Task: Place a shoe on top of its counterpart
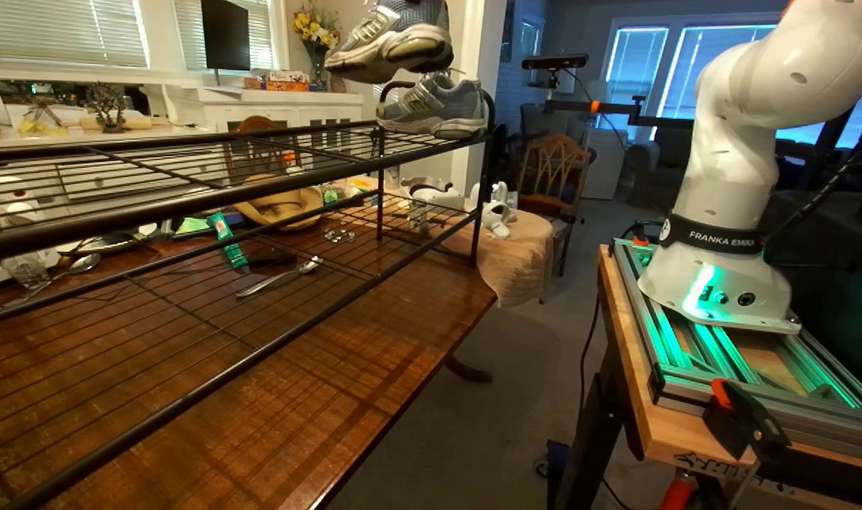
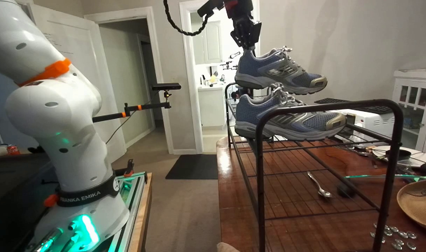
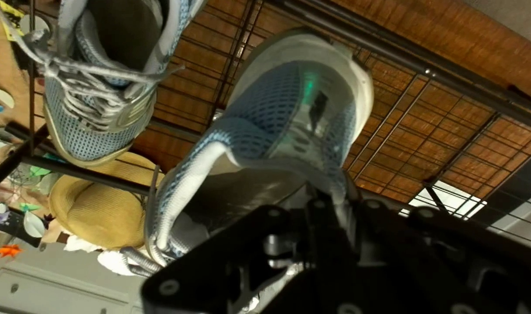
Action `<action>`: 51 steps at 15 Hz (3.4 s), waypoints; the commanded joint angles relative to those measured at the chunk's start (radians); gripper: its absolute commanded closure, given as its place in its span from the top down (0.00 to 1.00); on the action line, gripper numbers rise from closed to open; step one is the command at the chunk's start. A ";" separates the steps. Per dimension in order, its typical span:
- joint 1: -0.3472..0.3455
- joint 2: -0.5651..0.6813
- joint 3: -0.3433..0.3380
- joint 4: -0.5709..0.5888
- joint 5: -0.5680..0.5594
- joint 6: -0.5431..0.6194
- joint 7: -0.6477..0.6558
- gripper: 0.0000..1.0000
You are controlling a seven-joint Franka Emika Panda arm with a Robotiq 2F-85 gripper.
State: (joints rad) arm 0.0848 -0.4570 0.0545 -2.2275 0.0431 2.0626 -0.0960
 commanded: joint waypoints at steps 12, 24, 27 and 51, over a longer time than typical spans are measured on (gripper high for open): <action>-0.025 -0.023 -0.069 0.198 -0.093 -0.340 -0.155 0.02; -0.045 -0.022 -0.125 0.155 -0.111 -0.347 -0.260 0.02; -0.050 -0.028 -0.138 0.130 -0.111 -0.336 -0.274 0.02; -0.065 0.019 -0.160 0.077 -0.048 -0.220 -0.185 0.02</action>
State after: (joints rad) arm 0.0286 -0.4497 -0.1139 -2.1354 -0.0291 1.7943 -0.3138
